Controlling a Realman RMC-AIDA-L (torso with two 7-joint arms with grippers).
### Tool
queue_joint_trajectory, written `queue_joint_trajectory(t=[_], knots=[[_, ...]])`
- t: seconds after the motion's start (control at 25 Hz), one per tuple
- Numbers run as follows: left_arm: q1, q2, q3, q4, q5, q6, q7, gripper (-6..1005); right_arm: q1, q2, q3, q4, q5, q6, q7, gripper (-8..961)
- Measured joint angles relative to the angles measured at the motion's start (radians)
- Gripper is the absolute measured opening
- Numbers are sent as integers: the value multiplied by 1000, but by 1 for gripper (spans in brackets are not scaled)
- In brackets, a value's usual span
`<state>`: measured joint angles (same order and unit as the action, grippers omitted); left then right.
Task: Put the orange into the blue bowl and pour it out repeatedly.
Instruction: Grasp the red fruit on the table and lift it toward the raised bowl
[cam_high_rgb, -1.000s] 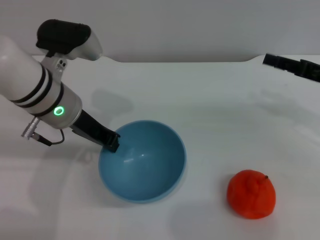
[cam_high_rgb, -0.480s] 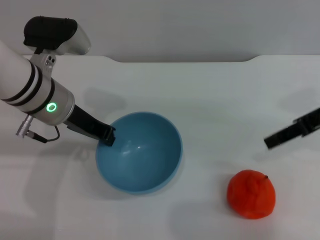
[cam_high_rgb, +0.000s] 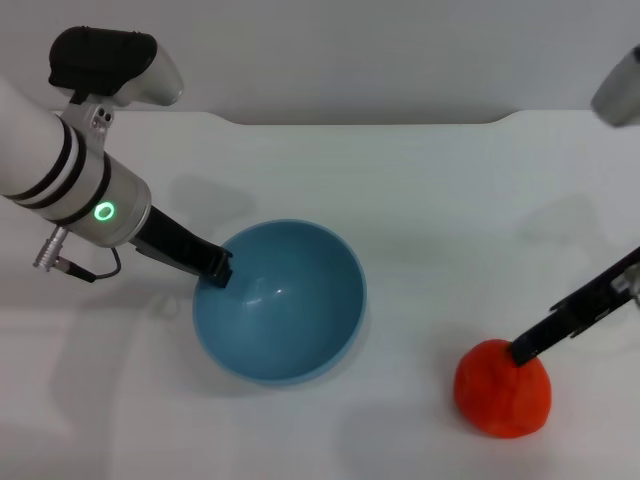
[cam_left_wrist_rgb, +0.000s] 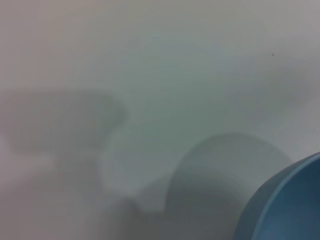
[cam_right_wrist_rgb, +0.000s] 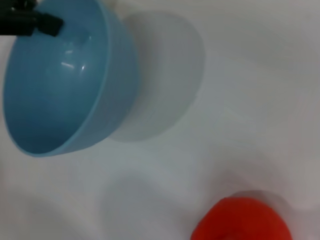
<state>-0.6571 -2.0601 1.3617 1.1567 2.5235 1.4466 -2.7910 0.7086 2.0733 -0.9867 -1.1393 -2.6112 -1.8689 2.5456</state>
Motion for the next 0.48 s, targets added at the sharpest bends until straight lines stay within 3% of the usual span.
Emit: queue_joint_trajectory(t=[0.48], knots=[[-6,0,2,-7,0,-1,1,-2,45,1,-148,219,21,186,-1,582]])
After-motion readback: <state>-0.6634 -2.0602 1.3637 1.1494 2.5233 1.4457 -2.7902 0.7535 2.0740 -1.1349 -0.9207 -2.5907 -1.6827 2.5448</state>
